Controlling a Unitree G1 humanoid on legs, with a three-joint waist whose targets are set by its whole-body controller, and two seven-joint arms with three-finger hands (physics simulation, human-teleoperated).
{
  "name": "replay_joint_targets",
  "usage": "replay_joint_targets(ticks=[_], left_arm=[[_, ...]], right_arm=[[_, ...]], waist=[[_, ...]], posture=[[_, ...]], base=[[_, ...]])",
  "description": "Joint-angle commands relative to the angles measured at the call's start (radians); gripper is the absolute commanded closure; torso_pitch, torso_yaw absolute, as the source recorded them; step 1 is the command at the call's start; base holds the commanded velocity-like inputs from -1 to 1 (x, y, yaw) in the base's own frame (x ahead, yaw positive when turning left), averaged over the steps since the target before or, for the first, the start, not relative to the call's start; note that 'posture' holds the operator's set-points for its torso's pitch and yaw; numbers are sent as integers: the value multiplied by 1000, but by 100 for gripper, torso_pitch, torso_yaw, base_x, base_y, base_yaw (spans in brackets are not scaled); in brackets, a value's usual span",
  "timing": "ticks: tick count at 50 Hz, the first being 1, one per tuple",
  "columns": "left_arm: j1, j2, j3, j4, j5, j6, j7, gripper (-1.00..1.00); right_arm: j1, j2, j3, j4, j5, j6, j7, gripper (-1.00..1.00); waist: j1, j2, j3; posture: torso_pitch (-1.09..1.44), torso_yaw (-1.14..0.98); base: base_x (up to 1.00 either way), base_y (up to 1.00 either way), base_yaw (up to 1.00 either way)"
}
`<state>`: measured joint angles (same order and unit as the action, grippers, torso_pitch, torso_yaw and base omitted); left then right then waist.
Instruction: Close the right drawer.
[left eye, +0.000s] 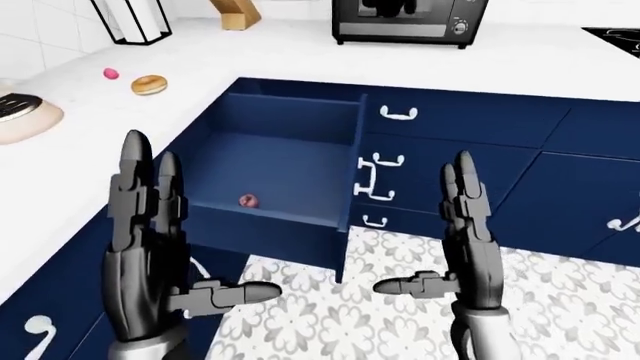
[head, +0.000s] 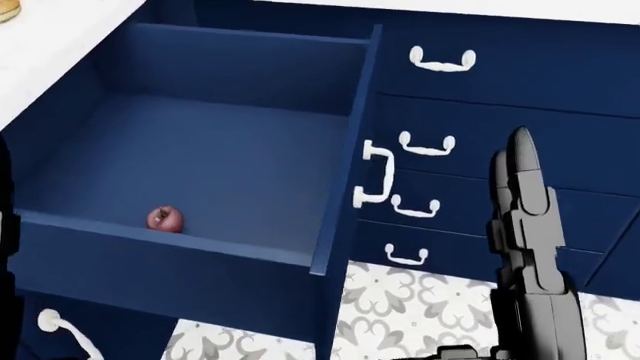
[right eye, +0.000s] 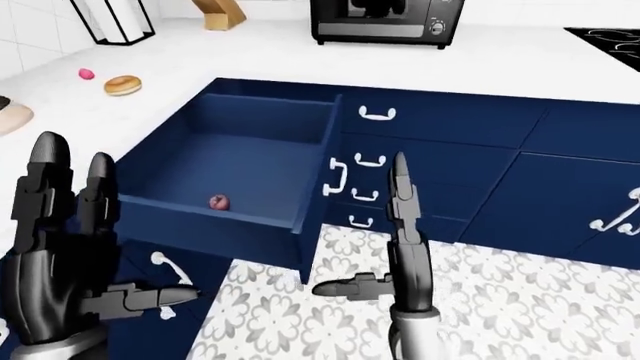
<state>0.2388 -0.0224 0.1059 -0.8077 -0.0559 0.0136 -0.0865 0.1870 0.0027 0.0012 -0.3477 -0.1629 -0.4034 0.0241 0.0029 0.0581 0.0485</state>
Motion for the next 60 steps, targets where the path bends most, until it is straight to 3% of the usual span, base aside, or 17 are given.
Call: replay_joint_targets(ticks=[1,9,12,13,21,25,26,37,40,41,44,49,51,55,57,58,60], left_arm=[[-11,-2,-12,-52,-1,-17,1,-100],[-8,-2,-15,-43,1,-26,0,-100],[-6,-2,-14,-38,0,-33,-1,-100],[-6,-2,-12,-35,-1,-34,-1,-100],[-3,-3,-13,-30,-1,-43,-3,-100],[-1,-3,-15,-27,1,-46,-3,-100],[-1,-3,-15,-29,1,-46,-3,-100],[-3,-2,-15,-28,1,-45,-2,-100],[-4,-2,-13,-32,-1,-40,-2,-100],[-3,-2,-14,-33,1,-41,-2,-100],[-5,-2,-13,-36,0,-36,-1,-100],[-5,-2,-17,-35,2,-37,-1,-100],[-6,-2,-17,-36,2,-34,0,-100],[-5,-2,-21,-39,6,-33,2,-100],[-6,-2,-20,-41,5,-29,3,-100],[-7,-1,-20,-40,5,-29,3,-100],[-6,-1,-21,-39,6,-30,3,-100]], right_arm=[[8,-6,-10,-73,-3,-29,-5,-100],[58,-1,24,-139,-51,-52,-24,-100],[61,-2,29,-137,-58,-58,-32,-100],[61,-3,29,-137,-58,-57,-33,-100],[45,-7,25,-113,-58,-52,-38,-100],[40,-8,23,-110,-56,-52,-38,-100],[40,-8,23,-110,-58,-51,-38,-100],[35,-7,22,-90,-56,-54,-40,-100],[39,-6,26,-90,-57,-57,-41,-100],[40,-7,26,-92,-58,-58,-41,-100],[39,-8,23,-93,-58,-54,-43,-100],[40,-8,22,-92,-56,-57,-42,-100],[36,-8,20,-98,-47,-51,-37,-100],[36,-7,20,-92,-53,-53,-40,-100],[36,-6,21,-91,-55,-54,-41,-100],[34,-6,20,-88,-53,-55,-41,-100],[37,-6,22,-88,-56,-58,-42,-100]], waist=[[-2,5,-4],[-5,-72,-3],[-8,-132,-14],[-22,-106,-3],[-12,-68,-3],[-11,43,-27],[-1,8,-19],[-2,-75,-6],[-5,-133,-19],[-17,-97,-9],[-16,-107,-13],[-11,-69,-6],[-11,-97,-3],[-23,-25,-5],[-17,61,-30],[-7,11,-19],[-2,6,-8]], posture=[[0,0],[0,0],[0,0],[0,0],[0,0],[0,0],[0,0],[0,0],[0,0],[0,0],[0,0],[0,0],[0,0],[0,0],[0,0],[0,0],[0,0]], base=[[0,26,0],[0,25,0],[0,24,0],[0,24,0],[0,25,0],[0,25,0],[0,25,0],[0,23,0],[0,19,0],[0,19,0],[0,20,0],[0,31,0],[4,68,0],[3,49,0],[2,49,0],[3,49,0],[3,41,0]])
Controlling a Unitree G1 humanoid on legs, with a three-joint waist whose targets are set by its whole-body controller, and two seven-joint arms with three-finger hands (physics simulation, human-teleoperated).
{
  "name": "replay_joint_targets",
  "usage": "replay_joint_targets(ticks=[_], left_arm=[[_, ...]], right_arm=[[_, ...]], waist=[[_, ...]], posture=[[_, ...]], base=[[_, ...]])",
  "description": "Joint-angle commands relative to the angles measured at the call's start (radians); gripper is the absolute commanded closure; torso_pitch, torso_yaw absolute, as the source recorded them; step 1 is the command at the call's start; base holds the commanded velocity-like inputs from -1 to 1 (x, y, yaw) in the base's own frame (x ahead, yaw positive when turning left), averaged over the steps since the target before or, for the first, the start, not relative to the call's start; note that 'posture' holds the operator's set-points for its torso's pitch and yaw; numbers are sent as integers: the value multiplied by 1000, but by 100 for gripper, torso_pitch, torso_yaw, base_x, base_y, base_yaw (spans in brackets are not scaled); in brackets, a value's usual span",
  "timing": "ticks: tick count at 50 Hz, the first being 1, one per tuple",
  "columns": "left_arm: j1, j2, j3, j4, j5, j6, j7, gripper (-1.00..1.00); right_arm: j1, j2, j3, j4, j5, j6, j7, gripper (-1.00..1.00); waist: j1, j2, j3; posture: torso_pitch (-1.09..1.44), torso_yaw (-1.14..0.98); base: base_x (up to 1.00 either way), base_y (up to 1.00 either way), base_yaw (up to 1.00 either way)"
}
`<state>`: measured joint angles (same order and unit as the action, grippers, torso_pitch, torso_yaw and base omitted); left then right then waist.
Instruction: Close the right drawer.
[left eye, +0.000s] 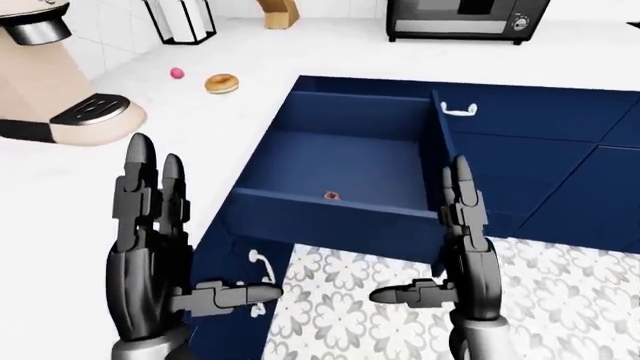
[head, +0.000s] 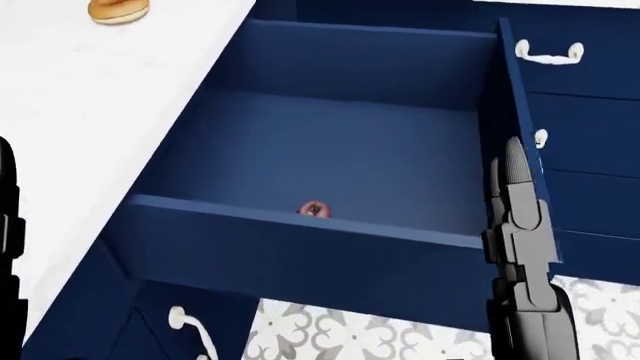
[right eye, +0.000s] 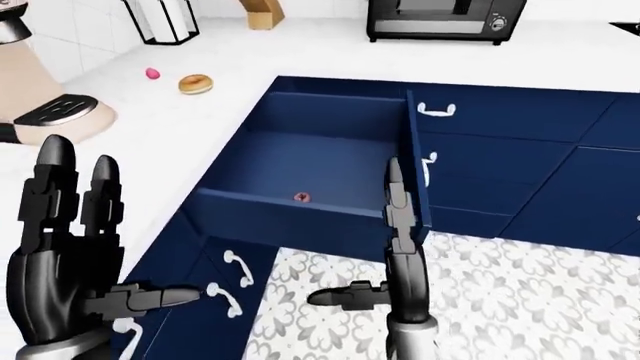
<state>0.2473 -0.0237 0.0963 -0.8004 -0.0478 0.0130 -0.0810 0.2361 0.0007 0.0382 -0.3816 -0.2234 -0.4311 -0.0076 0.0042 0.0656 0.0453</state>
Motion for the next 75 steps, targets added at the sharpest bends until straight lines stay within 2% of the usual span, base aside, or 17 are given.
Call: replay_joint_targets(ticks=[1,3,26,30,32,33,40,42,44,49,55,56,59,64,69,70,75], left_arm=[[-15,0,-11,-48,-2,-27,-3,-100],[-16,1,-10,-47,-4,-26,-3,-100],[-13,0,-13,-47,-1,-29,-3,-100],[-13,0,-13,-44,-2,-33,-4,-100],[-13,1,-14,-45,-2,-31,-4,-100],[-13,1,-13,-44,-2,-33,-4,-100],[-8,0,-15,-41,-2,-39,-6,-100],[-6,0,-17,-43,0,-39,-6,-100],[-7,0,-16,-45,-1,-36,-5,-100],[-5,0,-16,-44,-2,-38,-6,-100],[-6,0,-15,-38,-1,-43,-7,-100],[-6,0,-15,-43,-1,-40,-6,-100],[-7,0,-16,-46,-1,-35,-6,-100],[-8,0,-15,-44,-3,-36,-7,-100],[-9,0,-13,-42,-4,-37,-7,-100],[-8,0,-14,-41,-4,-39,-8,-100],[-6,0,-17,-33,-2,-48,-9,-100]], right_arm=[[-11,-4,-15,-53,9,-32,-10,-100],[-12,-4,-18,-54,9,-29,-11,-100],[7,0,-21,-60,19,-46,-10,-100],[6,-1,-18,-58,17,-46,-12,-100],[7,-1,-16,-56,14,-48,-14,-100],[8,-1,-15,-57,11,-49,-16,-100],[3,-3,-14,-59,7,-46,-18,-100],[5,-3,-14,-60,8,-45,-19,-100],[6,-3,-13,-59,6,-47,-21,-100],[7,-4,-13,-58,4,-48,-22,-100],[-4,-4,-16,-48,2,-44,-23,-100],[-2,-3,-15,-48,-4,-46,-25,-100],[-1,-3,-13,-49,-5,-48,-26,-100],[10,-3,-8,-55,-9,-51,-28,-100],[14,-3,-4,-56,-11,-54,-31,-100],[13,-4,-4,-55,-10,-55,-31,-100],[8,-4,-4,-48,-15,-54,-35,-100]], waist=[[-1,-19,-2],[-6,-13,-26],[23,-56,-29],[31,-84,-23],[35,-125,-28],[35,-103,-22],[9,-72,-33],[2,-70,-41],[-1,-75,-11],[3,-70,-7],[7,12,5],[11,-21,6],[8,-14,-7],[9,-58,14],[3,-145,2],[-4,-109,14],[-3,-95,5]], posture=[[0,0],[0,0],[0,0],[0,0],[0,0],[0,0],[0,0],[0,0],[0,0],[0,0],[0,0],[0,0],[0,0],[0,0],[0,0],[0,0],[0,0]], base=[[0,0,0],[0,0,0],[0,0,0],[0,0,0],[0,0,0],[0,0,0],[0,0,0],[6,0,0],[7,0,0],[6,0,0],[7,0,0],[5,0,0],[8,0,0],[19,0,0],[22,0,0],[23,0,0],[22,0,0]])
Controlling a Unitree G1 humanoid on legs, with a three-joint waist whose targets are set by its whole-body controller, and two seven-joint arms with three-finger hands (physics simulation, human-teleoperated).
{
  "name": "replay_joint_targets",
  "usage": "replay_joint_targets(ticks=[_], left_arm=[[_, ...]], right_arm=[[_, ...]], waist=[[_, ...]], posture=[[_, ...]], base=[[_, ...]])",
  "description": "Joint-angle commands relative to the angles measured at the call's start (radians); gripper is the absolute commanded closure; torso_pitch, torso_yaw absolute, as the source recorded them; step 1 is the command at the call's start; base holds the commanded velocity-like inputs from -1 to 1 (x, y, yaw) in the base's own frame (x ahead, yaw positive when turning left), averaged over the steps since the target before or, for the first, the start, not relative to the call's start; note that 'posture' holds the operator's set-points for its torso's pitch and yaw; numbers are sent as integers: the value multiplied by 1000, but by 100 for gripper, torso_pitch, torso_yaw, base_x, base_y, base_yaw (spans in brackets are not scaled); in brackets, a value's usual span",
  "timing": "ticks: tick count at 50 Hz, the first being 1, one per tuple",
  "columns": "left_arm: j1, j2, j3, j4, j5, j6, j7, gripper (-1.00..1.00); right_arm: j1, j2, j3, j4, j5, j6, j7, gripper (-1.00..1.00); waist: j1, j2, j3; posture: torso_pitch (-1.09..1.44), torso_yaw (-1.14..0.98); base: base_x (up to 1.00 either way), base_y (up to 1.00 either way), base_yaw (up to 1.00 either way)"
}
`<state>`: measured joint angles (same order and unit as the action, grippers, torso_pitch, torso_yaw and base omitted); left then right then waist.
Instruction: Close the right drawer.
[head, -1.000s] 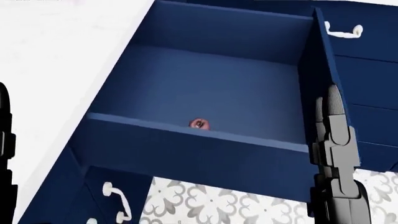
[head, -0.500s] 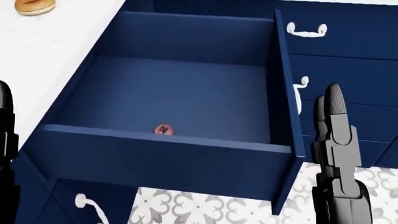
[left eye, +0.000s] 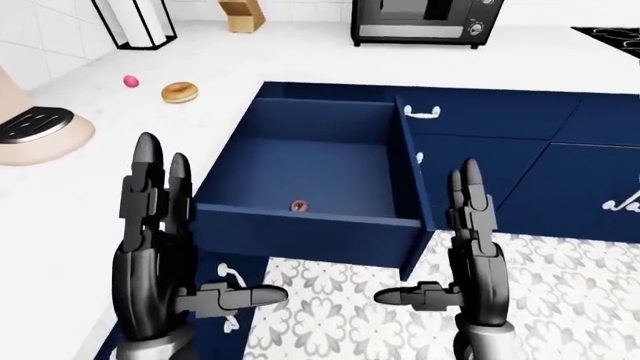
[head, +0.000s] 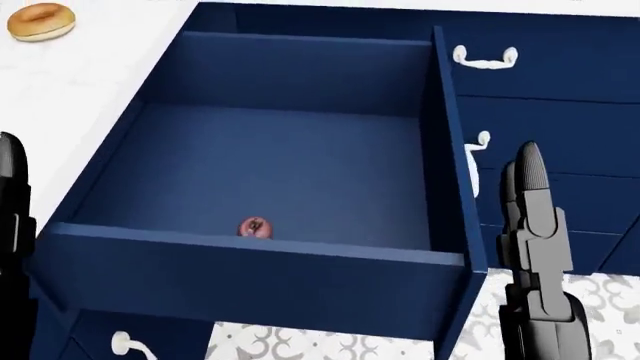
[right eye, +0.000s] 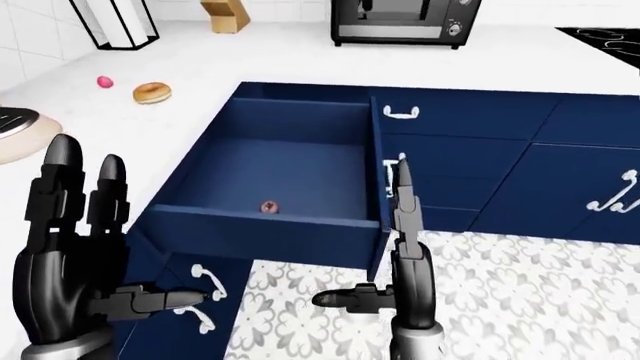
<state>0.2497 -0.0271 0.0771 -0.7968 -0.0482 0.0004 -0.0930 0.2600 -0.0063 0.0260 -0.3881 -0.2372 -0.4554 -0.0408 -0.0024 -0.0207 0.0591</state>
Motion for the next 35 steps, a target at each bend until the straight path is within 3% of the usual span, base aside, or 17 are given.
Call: replay_joint_targets(ticks=[1,4,6,8,9,11,16,18,20,21,22,24,30,33,34,35], left_arm=[[-7,3,2,-33,-1,-38,2,-100],[-6,3,4,-32,-4,-42,2,-100],[-6,3,2,-35,-2,-39,2,-100],[-8,4,1,-38,-1,-33,4,-100],[-7,4,1,-38,0,-34,4,-100],[-6,3,-1,-33,0,-39,3,-100],[-4,3,0,-36,-1,-38,2,-100],[-5,4,3,-36,-4,-38,2,-100],[-5,4,3,-39,-3,-35,2,-100],[-5,4,3,-41,-3,-33,2,-100],[-6,4,4,-44,-3,-29,3,-100],[-7,4,5,-43,-4,-29,2,-100],[-7,3,4,-47,-3,-26,2,-100],[-8,3,5,-45,-4,-28,2,-100],[-8,3,4,-43,-3,-29,2,-100],[-7,3,4,-41,-3,-33,2,-100]], right_arm=[[-15,2,8,-43,1,-29,-1,-100],[-14,2,8,-44,1,-27,0,-100],[-11,2,9,-40,-3,-32,-2,-100],[-13,3,10,-34,-5,-35,-5,-100],[-14,3,10,-33,-5,-35,-6,-100],[-12,3,11,-30,-6,-39,-8,-100],[-17,2,10,-31,-7,-34,-8,-100],[-16,2,11,-31,-9,-35,-10,-100],[-18,2,11,-29,-9,-35,-10,-100],[-20,2,10,-27,-8,-34,-11,-100],[-18,2,11,-27,-10,-37,-11,-100],[-17,3,11,-28,-9,-36,-13,-100],[-19,0,11,-33,8,-36,-4,-100],[-6,1,11,-54,13,-32,1,-100],[-9,1,10,-54,14,-29,2,-100],[-10,1,7,-54,16,-30,2,-100]], waist=[[2,1,-4],[-5,41,-1],[-7,95,-17],[9,81,-10],[6,88,-3],[16,75,-9],[20,32,-5],[23,1,-11],[19,-61,-32],[3,-14,-17],[8,-30,-12],[-4,-25,-14],[-6,35,3],[-17,91,-38],[-15,41,-22],[-9,44,-27]], posture=[[0,0],[0,0],[0,0],[0,0],[0,0],[0,0],[0,0],[0,0],[0,0],[0,0],[0,0],[0,0],[0,0],[0,0],[0,0],[0,0]], base=[[23,0,0],[22,0,0],[22,0,0],[22,0,0],[23,0,0],[22,0,0],[22,0,0],[22,0,0],[22,0,0],[23,0,0],[22,0,0],[22,0,0],[21,0,0],[0,0,0],[0,0,0],[0,0,0]])
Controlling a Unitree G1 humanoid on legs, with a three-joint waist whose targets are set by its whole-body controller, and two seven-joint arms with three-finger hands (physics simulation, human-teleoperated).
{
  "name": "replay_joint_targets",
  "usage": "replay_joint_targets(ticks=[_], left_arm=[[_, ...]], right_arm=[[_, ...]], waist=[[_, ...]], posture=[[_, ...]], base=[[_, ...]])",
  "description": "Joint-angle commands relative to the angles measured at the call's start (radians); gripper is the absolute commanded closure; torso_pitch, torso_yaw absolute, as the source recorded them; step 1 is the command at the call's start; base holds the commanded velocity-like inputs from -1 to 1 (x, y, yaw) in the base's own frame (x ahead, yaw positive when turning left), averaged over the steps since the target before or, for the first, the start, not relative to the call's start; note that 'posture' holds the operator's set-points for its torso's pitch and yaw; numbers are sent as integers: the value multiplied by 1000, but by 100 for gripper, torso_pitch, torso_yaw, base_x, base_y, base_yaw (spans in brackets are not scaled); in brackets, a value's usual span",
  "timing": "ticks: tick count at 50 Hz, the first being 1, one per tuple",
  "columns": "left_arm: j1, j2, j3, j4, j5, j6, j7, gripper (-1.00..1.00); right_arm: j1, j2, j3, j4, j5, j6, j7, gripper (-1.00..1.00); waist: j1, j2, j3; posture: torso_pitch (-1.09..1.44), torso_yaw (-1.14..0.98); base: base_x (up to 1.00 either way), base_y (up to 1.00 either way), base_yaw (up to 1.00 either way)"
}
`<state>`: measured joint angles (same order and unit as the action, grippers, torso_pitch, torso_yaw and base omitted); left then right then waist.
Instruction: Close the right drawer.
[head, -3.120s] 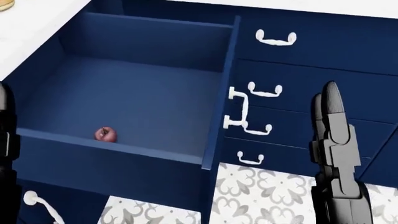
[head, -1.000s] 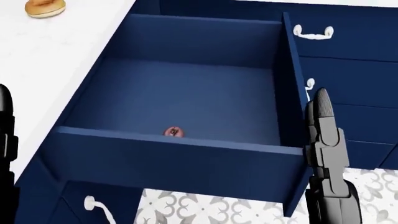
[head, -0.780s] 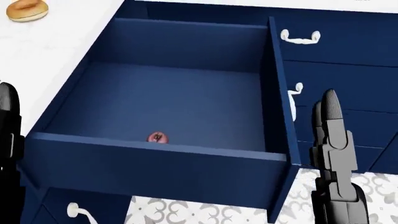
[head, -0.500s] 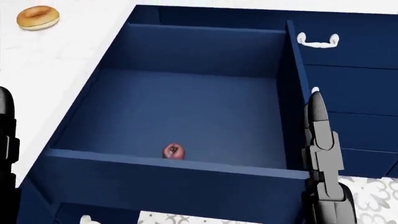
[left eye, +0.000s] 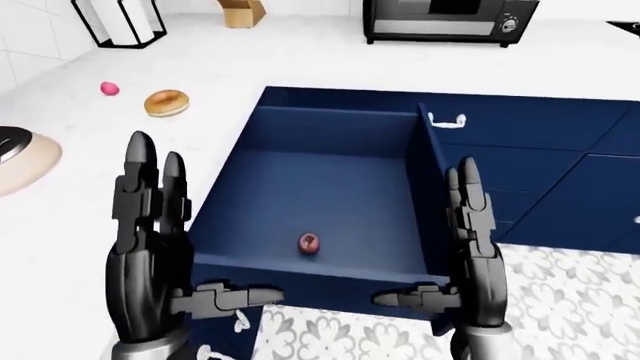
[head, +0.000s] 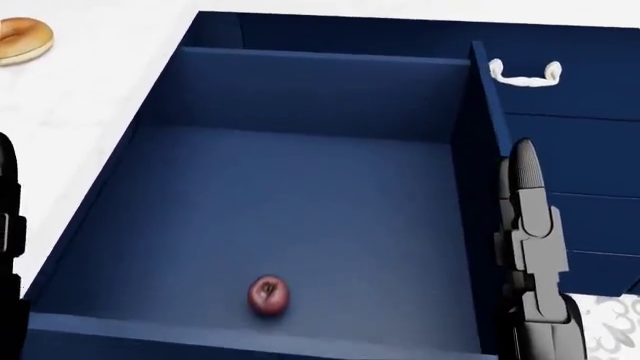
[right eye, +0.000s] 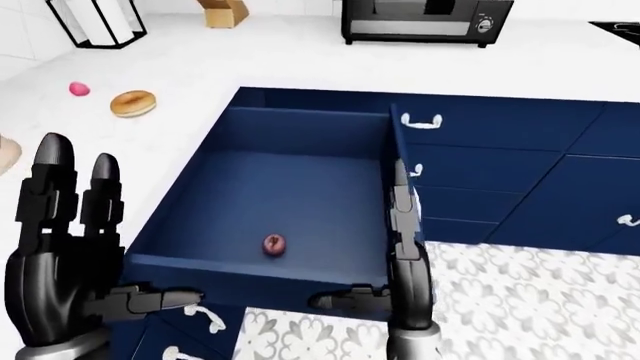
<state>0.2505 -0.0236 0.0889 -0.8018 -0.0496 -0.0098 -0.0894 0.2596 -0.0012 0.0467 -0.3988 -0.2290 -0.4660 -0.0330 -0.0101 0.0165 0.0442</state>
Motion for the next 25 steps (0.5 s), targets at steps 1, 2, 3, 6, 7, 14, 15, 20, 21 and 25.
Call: replay_joint_targets(ticks=[1,2,3,6,7,14,15,20,21,25], left_arm=[[-7,-1,-8,-34,-2,-24,-2,-100],[-7,0,-8,-32,-1,-26,-2,-100],[-8,0,-7,-30,-3,-28,-2,-100],[-8,0,-11,-33,1,-23,-1,-100],[-9,0,-11,-34,2,-22,0,-100],[-9,1,-13,-32,2,-23,0,-100],[-9,1,-13,-29,2,-26,0,-100],[-10,1,-14,-20,2,-33,0,-100],[-9,1,-15,-19,4,-34,0,-100],[-7,2,-17,-21,4,-35,1,-100]], right_arm=[[-9,-4,-14,-45,7,-18,-6,-100],[-5,-3,-14,-49,10,-19,-4,-100],[-7,-3,-16,-49,11,-19,-5,-100],[6,-3,-17,-73,20,-22,0,-100],[9,-2,-17,-76,24,-22,1,-100],[23,-1,-19,-92,33,-29,5,-100],[24,-1,-18,-92,35,-29,6,-100],[47,1,-19,-105,43,-45,6,-100],[55,1,-21,-113,44,-49,5,-100],[72,7,-44,-138,46,-54,-1,-100]], waist=[[0,2,-17],[2,-6,-19],[4,-15,-22],[5,-22,-30],[5,-23,-33],[5,-24,-33],[5,-24,-32],[6,-24,-26],[6,-24,-25],[6,-25,-20]], posture=[[0,0],[0,0],[0,0],[0,0],[0,0],[0,0],[0,0],[0,0],[0,0],[0,0]], base=[[0,0,0],[0,0,0],[0,0,0],[0,0,0],[0,0,0],[0,0,0],[0,0,0],[0,0,0],[0,0,0],[0,0,0]])
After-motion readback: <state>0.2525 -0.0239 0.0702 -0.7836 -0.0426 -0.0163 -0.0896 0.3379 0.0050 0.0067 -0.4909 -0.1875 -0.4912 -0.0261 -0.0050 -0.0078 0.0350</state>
